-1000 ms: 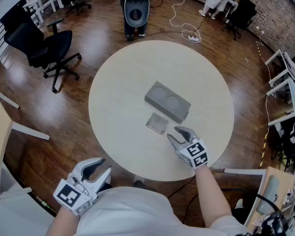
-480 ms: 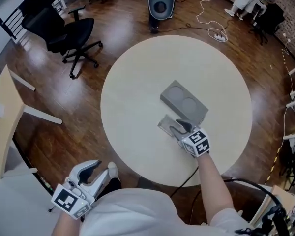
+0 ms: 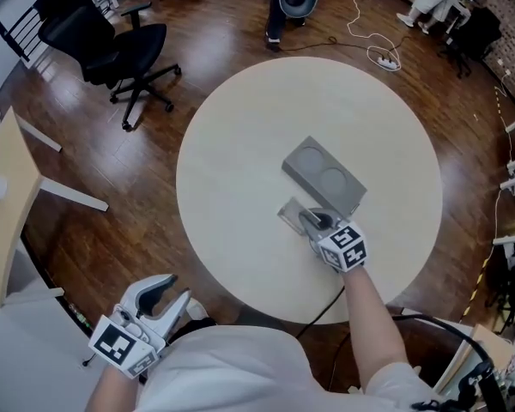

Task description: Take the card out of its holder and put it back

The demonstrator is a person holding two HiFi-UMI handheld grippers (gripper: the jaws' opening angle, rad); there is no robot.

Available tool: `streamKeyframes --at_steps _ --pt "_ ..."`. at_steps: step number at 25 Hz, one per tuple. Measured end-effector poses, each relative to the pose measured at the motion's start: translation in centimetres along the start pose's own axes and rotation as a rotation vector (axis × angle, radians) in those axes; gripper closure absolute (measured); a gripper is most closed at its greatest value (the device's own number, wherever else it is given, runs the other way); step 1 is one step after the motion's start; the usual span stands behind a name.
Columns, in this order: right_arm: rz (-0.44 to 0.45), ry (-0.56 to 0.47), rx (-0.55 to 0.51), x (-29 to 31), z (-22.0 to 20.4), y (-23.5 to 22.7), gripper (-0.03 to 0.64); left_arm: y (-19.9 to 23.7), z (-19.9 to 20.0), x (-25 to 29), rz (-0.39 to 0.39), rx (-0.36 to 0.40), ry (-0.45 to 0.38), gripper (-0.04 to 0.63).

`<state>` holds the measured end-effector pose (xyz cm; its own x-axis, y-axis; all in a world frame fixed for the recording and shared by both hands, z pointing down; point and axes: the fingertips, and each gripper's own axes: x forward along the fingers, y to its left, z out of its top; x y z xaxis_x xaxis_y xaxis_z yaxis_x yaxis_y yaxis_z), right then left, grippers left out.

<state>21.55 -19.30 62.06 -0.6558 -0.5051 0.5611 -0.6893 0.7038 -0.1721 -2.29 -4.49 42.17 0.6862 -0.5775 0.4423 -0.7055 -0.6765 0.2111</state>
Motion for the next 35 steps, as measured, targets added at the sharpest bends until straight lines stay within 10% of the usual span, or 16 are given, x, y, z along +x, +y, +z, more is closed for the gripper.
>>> streamKeyframes --at_steps 20,35 --pt "-0.138 -0.032 -0.117 -5.6 7.3 3.0 0.595 2.9 0.0 -4.9 -0.021 0.042 -0.102 0.471" --pt "-0.059 -0.037 -0.176 -1.7 8.3 27.0 0.595 8.8 -6.7 -19.0 0.01 0.05 -0.139 0.472"
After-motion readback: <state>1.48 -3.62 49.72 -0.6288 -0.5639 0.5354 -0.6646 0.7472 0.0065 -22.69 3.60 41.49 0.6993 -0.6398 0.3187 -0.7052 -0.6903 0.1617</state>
